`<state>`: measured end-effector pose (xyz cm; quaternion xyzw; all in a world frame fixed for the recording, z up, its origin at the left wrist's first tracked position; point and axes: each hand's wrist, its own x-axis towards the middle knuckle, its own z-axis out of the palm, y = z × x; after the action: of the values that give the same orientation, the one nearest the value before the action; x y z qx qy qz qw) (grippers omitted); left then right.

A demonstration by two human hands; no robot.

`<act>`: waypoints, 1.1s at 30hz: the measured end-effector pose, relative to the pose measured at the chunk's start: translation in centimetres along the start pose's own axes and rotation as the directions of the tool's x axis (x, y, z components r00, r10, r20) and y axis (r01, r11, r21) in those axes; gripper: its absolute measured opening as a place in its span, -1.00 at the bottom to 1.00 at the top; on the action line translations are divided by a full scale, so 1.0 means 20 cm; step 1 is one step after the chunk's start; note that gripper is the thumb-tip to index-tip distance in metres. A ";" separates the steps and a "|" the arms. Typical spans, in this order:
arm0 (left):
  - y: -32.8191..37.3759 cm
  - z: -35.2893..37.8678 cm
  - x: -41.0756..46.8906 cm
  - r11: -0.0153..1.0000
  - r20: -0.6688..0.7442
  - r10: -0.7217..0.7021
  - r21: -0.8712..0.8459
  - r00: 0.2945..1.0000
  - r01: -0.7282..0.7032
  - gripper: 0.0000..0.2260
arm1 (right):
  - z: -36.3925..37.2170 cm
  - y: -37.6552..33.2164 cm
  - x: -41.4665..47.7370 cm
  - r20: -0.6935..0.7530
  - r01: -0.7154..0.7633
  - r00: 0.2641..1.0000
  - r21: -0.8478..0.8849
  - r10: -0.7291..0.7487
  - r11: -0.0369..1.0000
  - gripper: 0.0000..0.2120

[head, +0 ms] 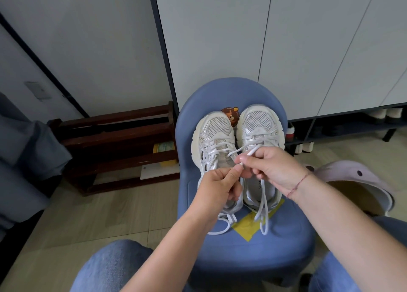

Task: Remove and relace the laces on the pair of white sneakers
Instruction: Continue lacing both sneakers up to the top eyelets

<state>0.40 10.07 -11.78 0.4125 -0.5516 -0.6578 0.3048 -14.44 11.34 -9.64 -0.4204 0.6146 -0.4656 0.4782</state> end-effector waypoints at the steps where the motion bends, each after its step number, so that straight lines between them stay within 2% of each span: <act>1: 0.00 0.00 0.00 1.000 -0.006 0.002 0.003 1.000 -0.002 -0.73 | -0.01 -0.01 0.01 -0.052 0.025 0.998 0.020 -0.024 0.999 -0.90; 3: -0.01 0.01 0.01 1.000 -0.013 0.010 0.029 1.000 -0.009 -0.74 | -0.03 -0.02 0.02 -0.090 0.057 0.995 0.075 -0.050 0.996 -0.90; 4: -0.01 0.01 0.01 0.999 -0.014 0.012 0.039 1.000 -0.011 -0.73 | -0.04 -0.02 0.02 -0.061 0.056 0.997 0.073 -0.051 0.996 -0.88; 7: -0.01 0.01 0.01 1.000 -0.016 -0.001 0.028 1.000 0.002 -0.73 | -0.02 0.00 0.01 0.085 0.025 0.996 -0.036 -0.022 0.999 -0.90; 9: -0.01 0.02 0.01 1.000 -0.041 -0.016 -0.006 0.999 0.015 -0.75 | -0.02 0.01 0.01 0.088 0.023 0.996 -0.096 -0.015 0.995 -0.89; 13: -0.02 0.04 0.03 0.999 -0.104 -0.001 -0.041 0.995 -0.003 -0.77 | -0.05 0.00 0.02 0.047 0.049 0.998 -0.159 -0.042 0.986 -0.85; 16: -0.03 0.05 0.05 0.997 -0.214 0.012 -0.068 0.977 -0.027 -0.80 | -0.06 -0.01 0.04 -0.068 0.111 0.990 -0.162 -0.124 0.981 -0.88; 19: -0.05 0.07 0.07 1.000 -0.277 0.016 -0.007 0.961 -0.019 -0.88 | -0.07 -0.02 0.07 -0.213 0.165 0.959 -0.110 -0.185 0.980 -0.90; 22: -0.06 0.08 0.10 0.995 -0.277 -0.032 0.084 0.960 0.058 -0.85 | -0.05 0.00 0.10 -0.210 0.155 0.961 -0.137 -0.182 0.978 -0.95; 27: -0.03 0.07 0.13 0.952 -0.213 -0.178 -0.284 0.961 0.114 -0.74 | -0.02 0.02 0.12 -0.188 0.152 0.955 -0.357 -0.230 0.922 -0.85; 33: -0.03 0.03 0.13 0.890 -0.205 -0.174 -0.451 0.963 0.065 -0.74 | 0.00 0.01 0.11 -0.110 0.188 0.954 -0.505 -0.278 0.843 -0.87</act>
<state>-1.38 8.35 -12.82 0.4425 -0.3213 -0.7283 0.4130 -14.86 9.22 -10.32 -0.5557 0.6967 -0.3857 0.2388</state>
